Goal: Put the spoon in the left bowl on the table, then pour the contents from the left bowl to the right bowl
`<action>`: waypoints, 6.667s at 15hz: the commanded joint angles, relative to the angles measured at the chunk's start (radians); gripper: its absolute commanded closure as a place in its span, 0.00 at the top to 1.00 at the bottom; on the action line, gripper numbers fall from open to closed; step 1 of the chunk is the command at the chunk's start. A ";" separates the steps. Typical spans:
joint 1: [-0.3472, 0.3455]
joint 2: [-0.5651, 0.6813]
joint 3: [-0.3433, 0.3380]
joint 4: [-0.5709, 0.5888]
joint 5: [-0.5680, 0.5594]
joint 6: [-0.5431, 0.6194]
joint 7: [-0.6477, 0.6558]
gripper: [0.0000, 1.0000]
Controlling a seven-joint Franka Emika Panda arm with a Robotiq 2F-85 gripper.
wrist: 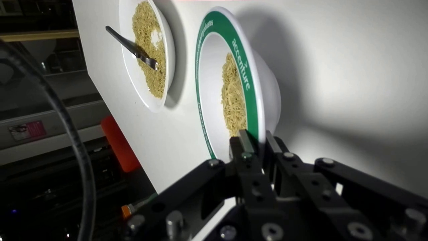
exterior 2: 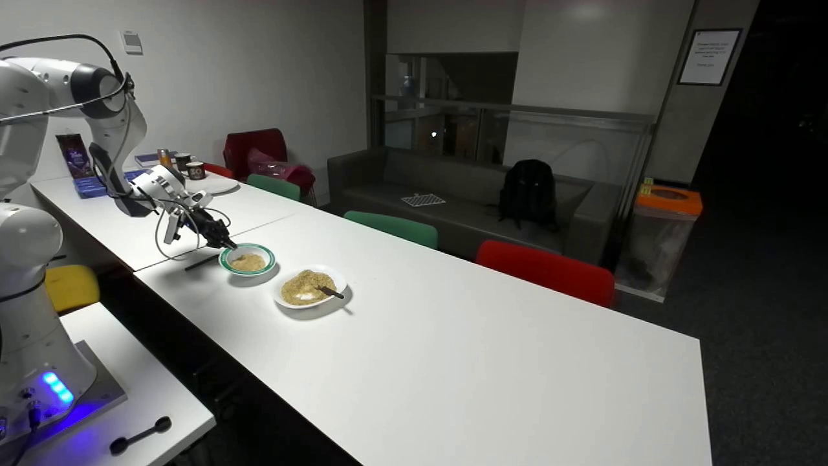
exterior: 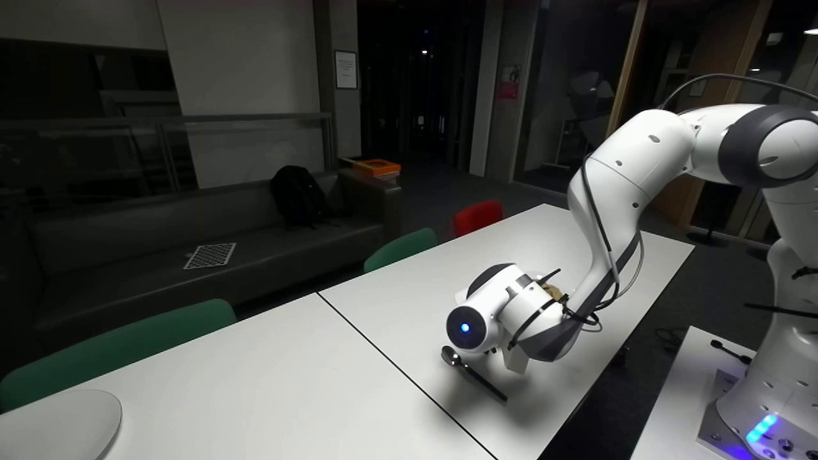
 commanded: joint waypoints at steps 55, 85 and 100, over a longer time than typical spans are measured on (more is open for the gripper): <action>-0.290 -0.518 0.108 -0.294 0.018 0.086 -0.110 0.03; -0.396 -0.694 0.057 -0.449 0.155 0.407 -0.278 0.11; -0.398 -0.703 0.057 -0.455 0.169 0.416 -0.298 0.11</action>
